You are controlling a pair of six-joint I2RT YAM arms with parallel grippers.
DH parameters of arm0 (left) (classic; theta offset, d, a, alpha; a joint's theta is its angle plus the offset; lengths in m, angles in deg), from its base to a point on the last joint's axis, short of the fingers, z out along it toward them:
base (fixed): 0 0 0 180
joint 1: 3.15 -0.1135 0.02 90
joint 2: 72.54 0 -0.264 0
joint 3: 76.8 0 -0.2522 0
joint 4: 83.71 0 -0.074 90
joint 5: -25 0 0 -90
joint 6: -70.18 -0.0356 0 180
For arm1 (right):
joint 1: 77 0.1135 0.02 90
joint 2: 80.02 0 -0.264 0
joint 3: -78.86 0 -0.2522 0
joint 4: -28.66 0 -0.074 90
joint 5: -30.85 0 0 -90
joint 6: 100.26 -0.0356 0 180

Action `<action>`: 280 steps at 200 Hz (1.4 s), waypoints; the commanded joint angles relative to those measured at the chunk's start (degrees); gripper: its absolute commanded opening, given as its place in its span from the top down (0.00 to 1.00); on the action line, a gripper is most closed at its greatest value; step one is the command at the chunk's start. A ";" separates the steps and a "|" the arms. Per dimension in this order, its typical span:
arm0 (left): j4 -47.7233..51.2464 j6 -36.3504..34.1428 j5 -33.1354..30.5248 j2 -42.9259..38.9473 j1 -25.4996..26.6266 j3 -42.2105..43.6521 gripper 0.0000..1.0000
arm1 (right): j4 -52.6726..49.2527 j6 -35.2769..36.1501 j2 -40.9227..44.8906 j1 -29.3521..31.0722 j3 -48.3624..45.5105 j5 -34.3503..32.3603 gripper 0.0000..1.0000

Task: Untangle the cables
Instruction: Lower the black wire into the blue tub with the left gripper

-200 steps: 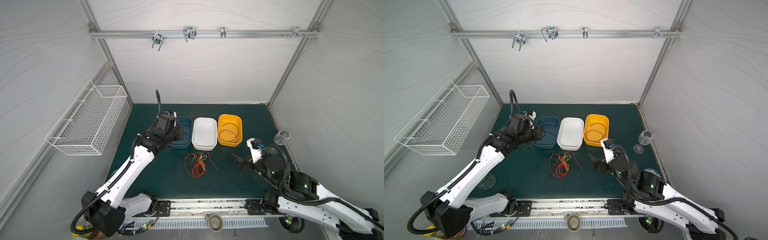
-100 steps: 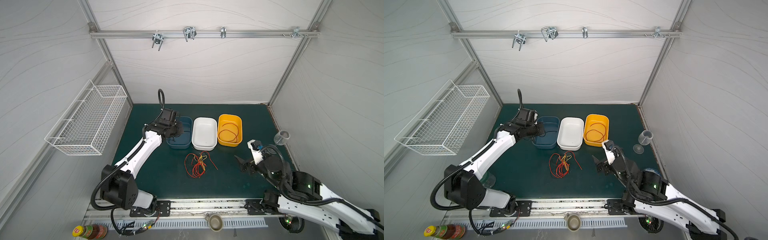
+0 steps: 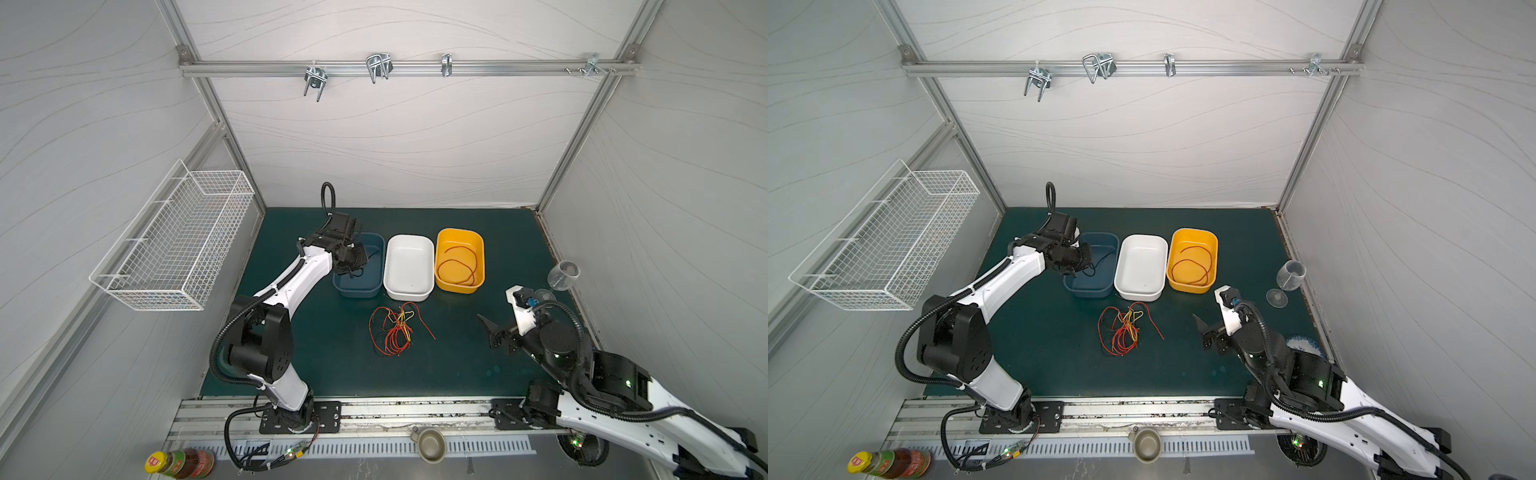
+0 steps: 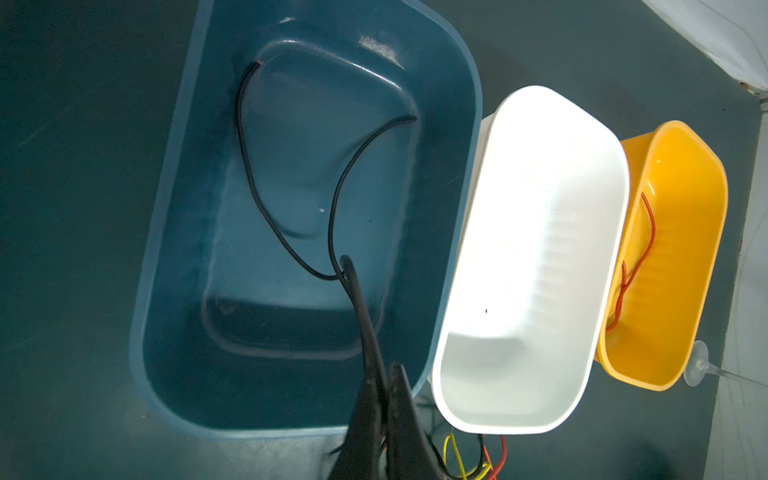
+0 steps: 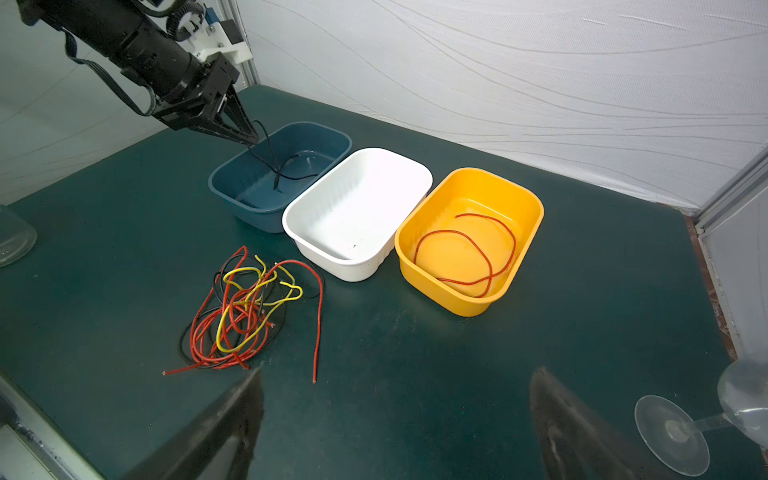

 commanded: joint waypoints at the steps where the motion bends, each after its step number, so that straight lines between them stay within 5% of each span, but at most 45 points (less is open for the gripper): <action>1: 1.44 0.51 1.40 2.28 -0.56 -2.22 1.00 | 0.07 -0.36 0.42 0.37 -0.32 -0.60 0.01; 124: 3.75 0.00 3.94 4.35 -1.68 -3.07 0.80 | 0.14 -0.22 -0.75 0.35 -0.66 -0.14 0.01; 280: 2.32 1.20 11.56 4.82 -1.50 -1.25 0.75 | 0.42 0.13 -0.82 0.36 -0.92 -0.25 0.01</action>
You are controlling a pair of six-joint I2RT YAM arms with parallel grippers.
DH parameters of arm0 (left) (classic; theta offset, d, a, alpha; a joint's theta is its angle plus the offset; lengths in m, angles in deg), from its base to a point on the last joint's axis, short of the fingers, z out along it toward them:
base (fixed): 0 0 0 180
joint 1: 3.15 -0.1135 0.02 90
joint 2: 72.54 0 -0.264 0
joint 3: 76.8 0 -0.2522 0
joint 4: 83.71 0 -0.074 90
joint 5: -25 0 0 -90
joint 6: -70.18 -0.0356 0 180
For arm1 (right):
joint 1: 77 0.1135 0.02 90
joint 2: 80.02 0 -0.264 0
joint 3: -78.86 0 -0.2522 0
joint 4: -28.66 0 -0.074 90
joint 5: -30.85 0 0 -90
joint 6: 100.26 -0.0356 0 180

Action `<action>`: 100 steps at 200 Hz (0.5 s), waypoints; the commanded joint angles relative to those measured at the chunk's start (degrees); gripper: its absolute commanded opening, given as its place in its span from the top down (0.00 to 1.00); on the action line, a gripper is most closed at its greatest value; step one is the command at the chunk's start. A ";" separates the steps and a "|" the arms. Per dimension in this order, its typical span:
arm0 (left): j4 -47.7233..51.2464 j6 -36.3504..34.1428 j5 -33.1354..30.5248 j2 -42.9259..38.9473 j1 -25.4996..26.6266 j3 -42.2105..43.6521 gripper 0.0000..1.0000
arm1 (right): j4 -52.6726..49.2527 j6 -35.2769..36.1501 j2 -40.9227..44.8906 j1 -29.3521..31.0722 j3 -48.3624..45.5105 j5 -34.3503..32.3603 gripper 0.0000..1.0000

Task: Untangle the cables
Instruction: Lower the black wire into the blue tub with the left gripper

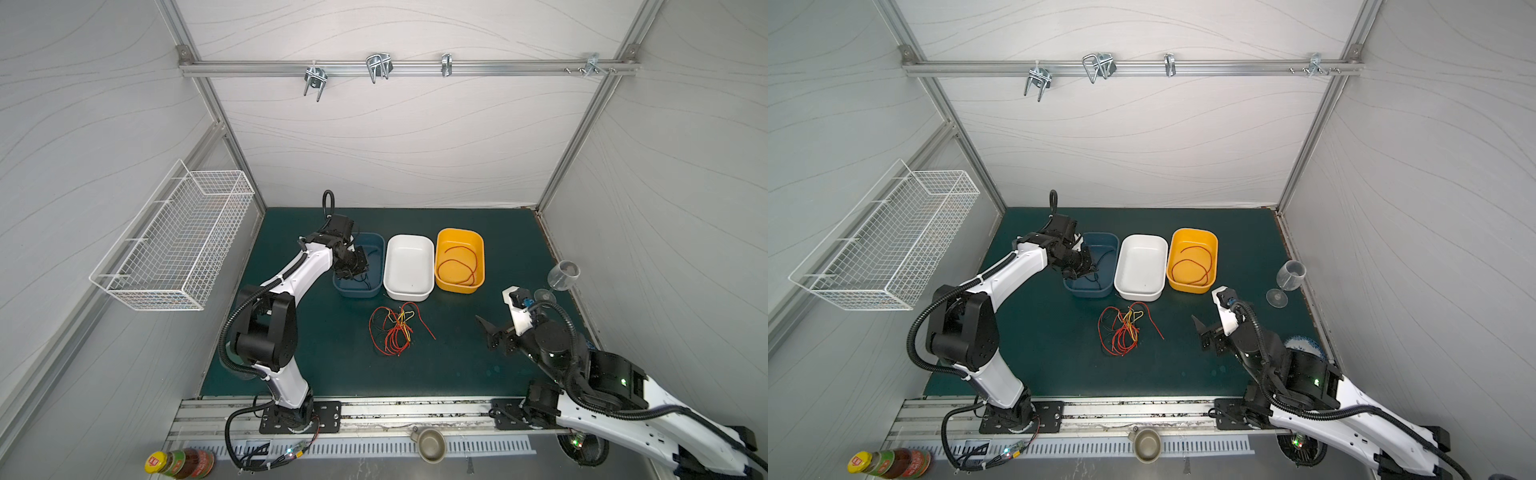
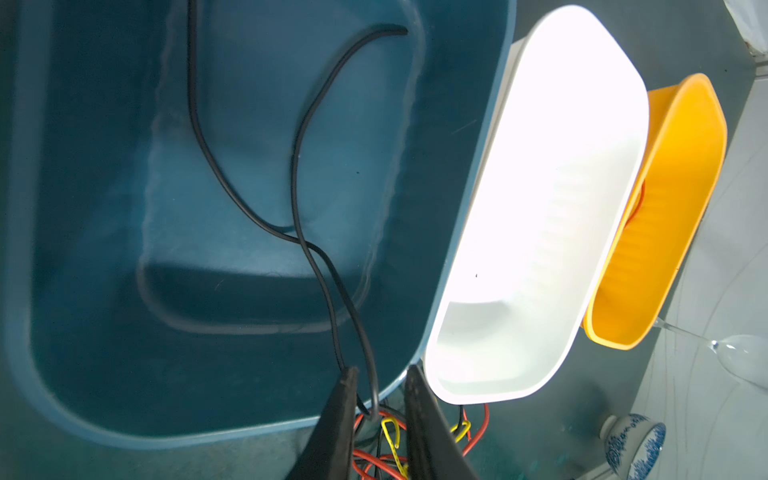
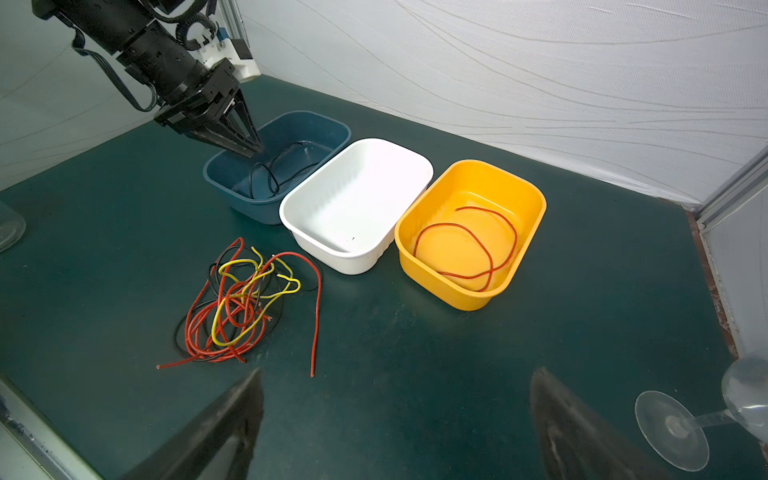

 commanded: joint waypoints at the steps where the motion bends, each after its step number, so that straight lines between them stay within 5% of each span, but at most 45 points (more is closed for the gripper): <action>1: -0.49 0.09 1.35 1.64 0.69 -0.58 0.75 | 0.41 0.19 0.00 0.36 -0.31 -0.32 0.01; 67: 3.97 -1.65 0.56 6.52 1.98 -3.46 0.80 | 0.31 0.17 0.56 0.36 -0.22 -0.23 0.01; 100: 6.44 -2.95 -0.67 9.18 2.04 -6.40 1.00 | 0.49 0.17 1.04 0.36 -0.30 -0.22 0.01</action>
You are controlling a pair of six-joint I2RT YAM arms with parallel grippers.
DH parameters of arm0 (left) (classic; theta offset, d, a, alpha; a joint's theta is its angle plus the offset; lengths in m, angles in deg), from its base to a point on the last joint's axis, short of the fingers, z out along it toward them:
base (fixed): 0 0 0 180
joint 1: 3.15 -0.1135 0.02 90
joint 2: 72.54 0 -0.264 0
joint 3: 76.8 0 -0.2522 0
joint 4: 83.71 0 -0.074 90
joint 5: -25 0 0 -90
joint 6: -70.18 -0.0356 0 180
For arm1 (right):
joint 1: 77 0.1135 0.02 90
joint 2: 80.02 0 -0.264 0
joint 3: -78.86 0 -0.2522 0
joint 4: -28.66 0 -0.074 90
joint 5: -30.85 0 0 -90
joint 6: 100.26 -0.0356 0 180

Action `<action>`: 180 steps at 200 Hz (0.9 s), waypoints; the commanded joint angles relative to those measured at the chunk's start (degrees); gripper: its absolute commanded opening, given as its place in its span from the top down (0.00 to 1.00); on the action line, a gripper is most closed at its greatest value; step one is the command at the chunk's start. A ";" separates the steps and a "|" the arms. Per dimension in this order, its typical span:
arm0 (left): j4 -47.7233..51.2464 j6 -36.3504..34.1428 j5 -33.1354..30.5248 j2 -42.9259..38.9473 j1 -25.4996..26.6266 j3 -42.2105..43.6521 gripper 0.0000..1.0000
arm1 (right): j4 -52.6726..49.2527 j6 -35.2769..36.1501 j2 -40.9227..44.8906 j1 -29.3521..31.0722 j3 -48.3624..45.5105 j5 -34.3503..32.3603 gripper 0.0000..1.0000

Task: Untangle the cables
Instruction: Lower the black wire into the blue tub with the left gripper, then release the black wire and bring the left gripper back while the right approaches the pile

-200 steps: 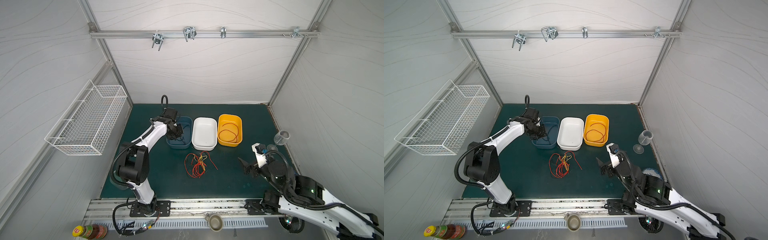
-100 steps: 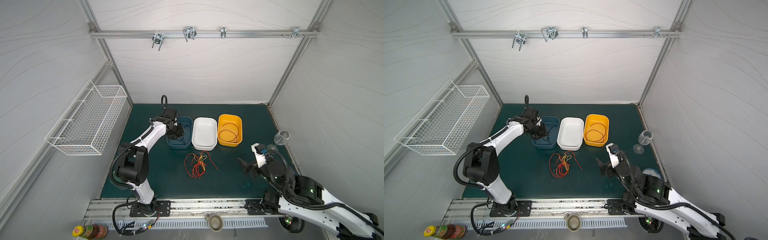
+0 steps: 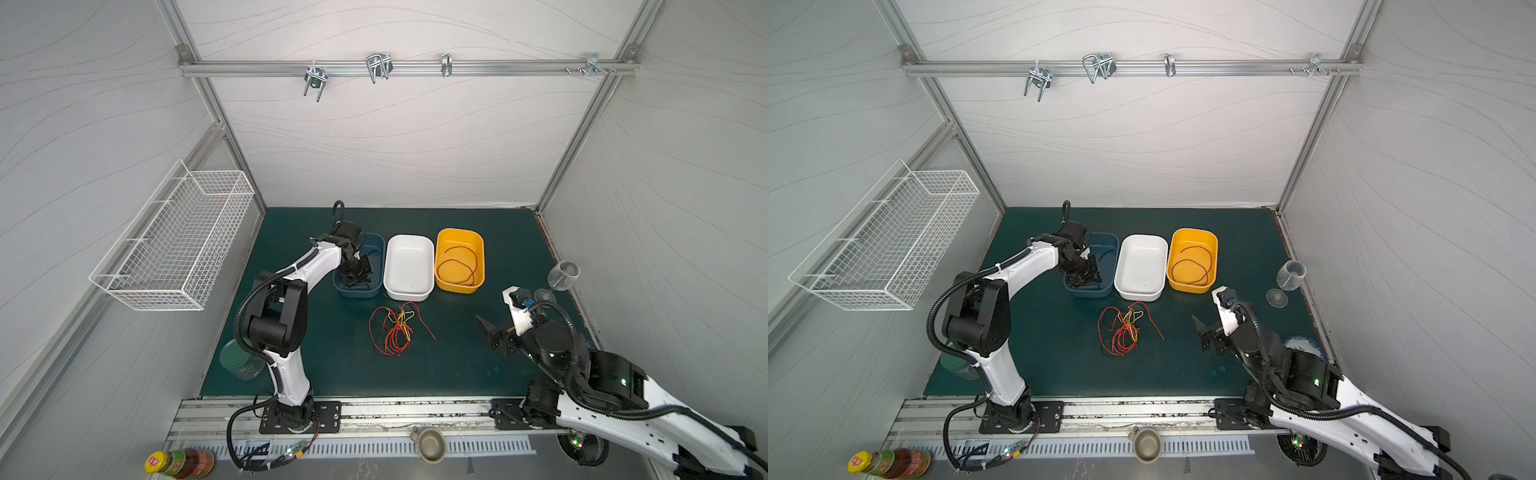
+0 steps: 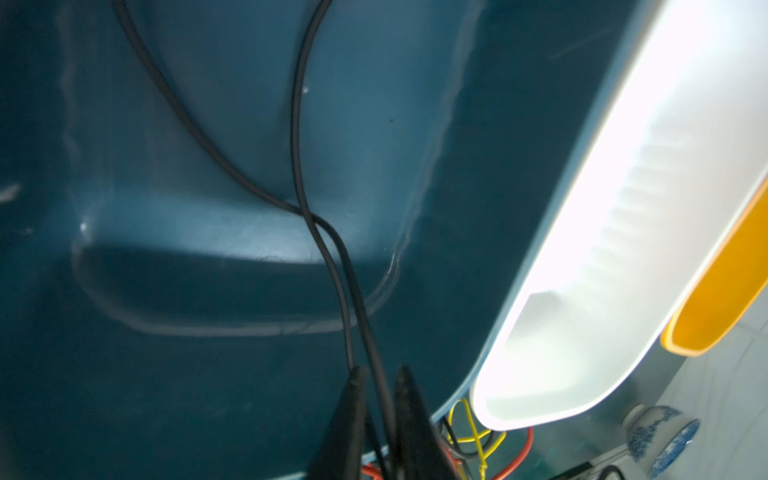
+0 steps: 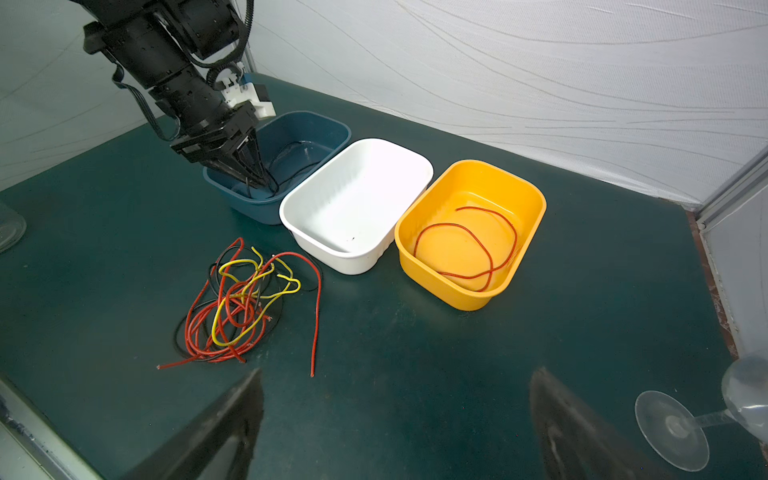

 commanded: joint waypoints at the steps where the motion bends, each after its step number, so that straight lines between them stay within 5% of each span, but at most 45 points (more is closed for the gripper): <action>1: 2.58 -1.64 -1.05 1.68 0.29 -4.59 1.00 | 0.49 0.17 0.98 0.36 -0.32 -0.23 0.01; 72: 5.67 -3.55 -9.77 3.02 -0.53 -8.62 1.00 | 0.79 0.28 1.09 0.36 -0.38 0.10 0.01; 180: 4.64 -1.60 -14.29 11.77 -0.37 -13.16 1.00 | 0.57 0.36 0.57 0.35 -0.35 0.74 0.01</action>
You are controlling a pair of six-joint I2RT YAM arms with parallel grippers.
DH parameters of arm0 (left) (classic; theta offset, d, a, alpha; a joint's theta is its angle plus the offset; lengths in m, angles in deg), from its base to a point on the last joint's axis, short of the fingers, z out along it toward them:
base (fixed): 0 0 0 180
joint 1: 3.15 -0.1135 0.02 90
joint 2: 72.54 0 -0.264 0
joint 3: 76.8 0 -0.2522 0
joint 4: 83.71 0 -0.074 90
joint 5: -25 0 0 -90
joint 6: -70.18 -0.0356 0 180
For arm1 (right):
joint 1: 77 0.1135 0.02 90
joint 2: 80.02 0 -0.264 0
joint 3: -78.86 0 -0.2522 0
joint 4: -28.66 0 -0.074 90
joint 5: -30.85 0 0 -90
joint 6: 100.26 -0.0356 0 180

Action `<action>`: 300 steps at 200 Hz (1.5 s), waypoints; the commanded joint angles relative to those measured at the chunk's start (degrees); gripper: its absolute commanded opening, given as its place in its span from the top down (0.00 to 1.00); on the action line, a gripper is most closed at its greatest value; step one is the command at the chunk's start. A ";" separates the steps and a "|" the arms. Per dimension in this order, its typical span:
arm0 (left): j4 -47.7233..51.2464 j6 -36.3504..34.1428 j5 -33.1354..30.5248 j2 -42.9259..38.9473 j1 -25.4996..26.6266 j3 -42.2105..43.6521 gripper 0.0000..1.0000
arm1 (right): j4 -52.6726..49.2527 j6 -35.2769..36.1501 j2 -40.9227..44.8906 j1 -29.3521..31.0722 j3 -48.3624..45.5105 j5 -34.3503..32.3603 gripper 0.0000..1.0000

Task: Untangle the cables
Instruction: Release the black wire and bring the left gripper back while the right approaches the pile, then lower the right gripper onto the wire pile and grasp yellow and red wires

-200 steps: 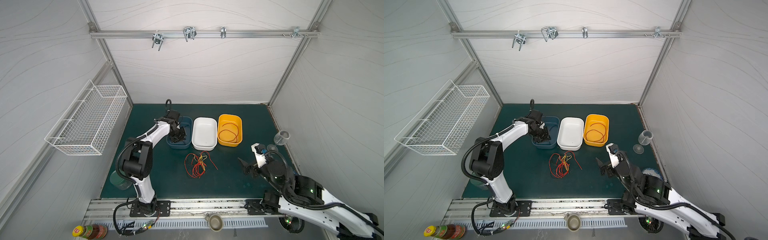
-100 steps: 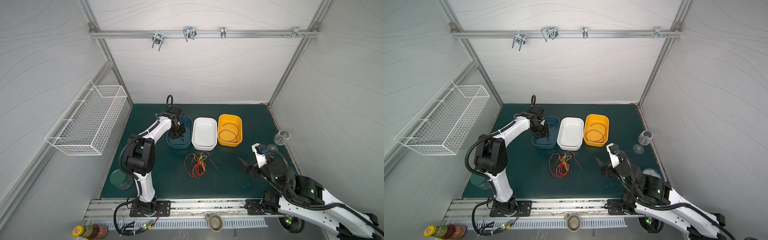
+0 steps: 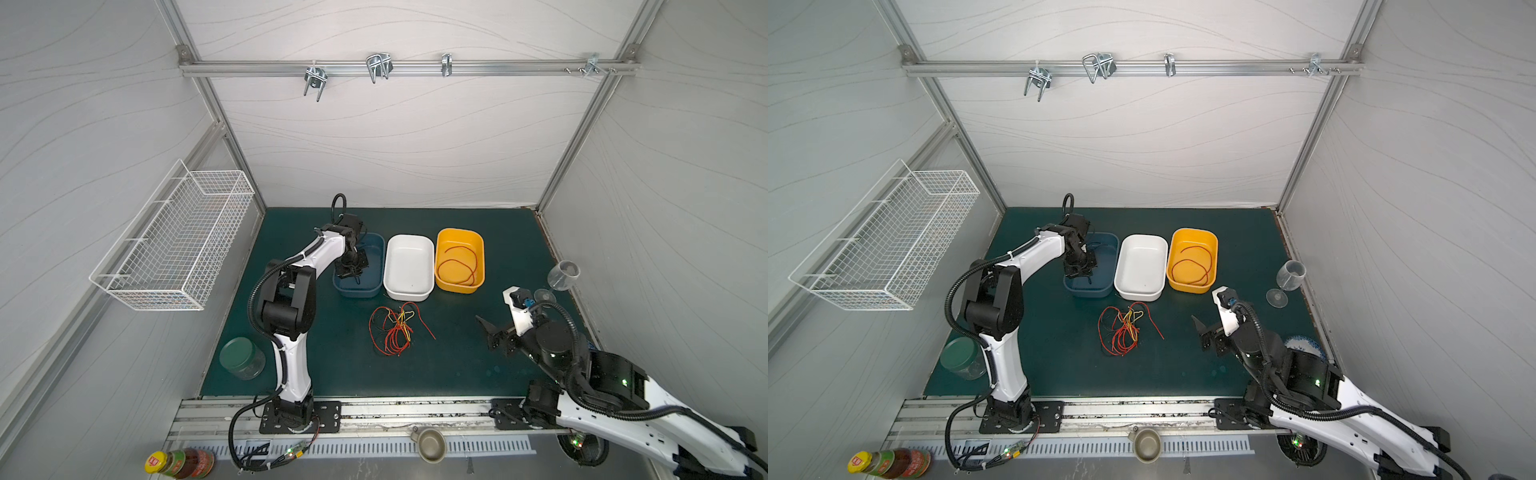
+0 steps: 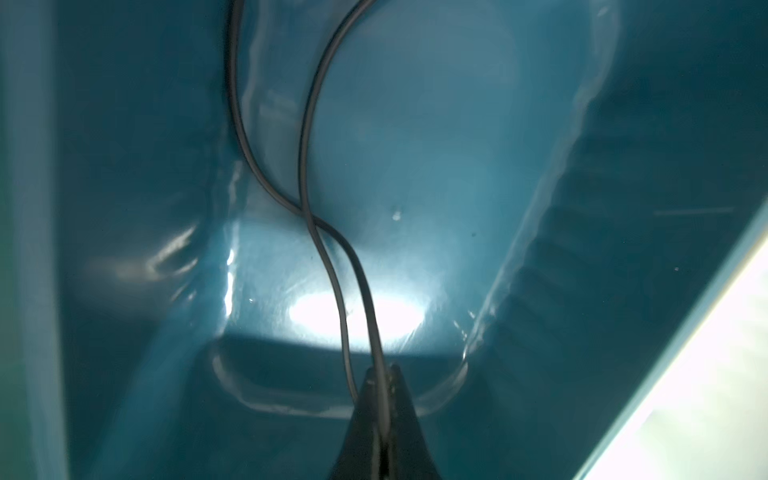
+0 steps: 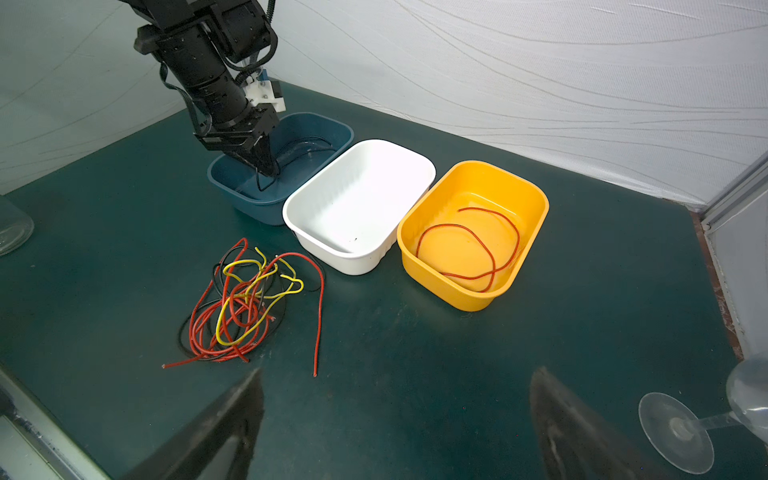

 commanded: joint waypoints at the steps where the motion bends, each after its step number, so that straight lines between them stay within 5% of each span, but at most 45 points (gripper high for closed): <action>1: 0.20 0.10 -1.65 3.14 0.48 -2.89 1.00 | 0.55 0.39 0.31 0.31 -0.35 0.23 0.01; 88: 3.09 -0.83 1.56 -4.44 0.59 -5.09 0.76 | -1.67 0.43 -3.78 0.33 2.15 4.97 0.01; 133: 2.50 0.18 4.58 -12.56 0.62 -1.50 0.53 | -5.61 -0.68 -13.51 0.35 7.25 7.28 0.01; 193: 1.58 0.02 4.09 -28.05 0.46 9.56 0.36 | 2.88 -16.74 -25.64 0.35 8.52 13.22 0.01; 227: 1.68 -0.65 1.75 -38.11 0.15 17.14 0.28 | -2.33 -27.54 -39.15 0.36 17.87 12.17 0.01; 300: -1.65 -1.16 -3.09 -60.31 -0.02 36.03 0.12 | -0.87 -38.28 -54.16 0.29 25.41 19.29 0.01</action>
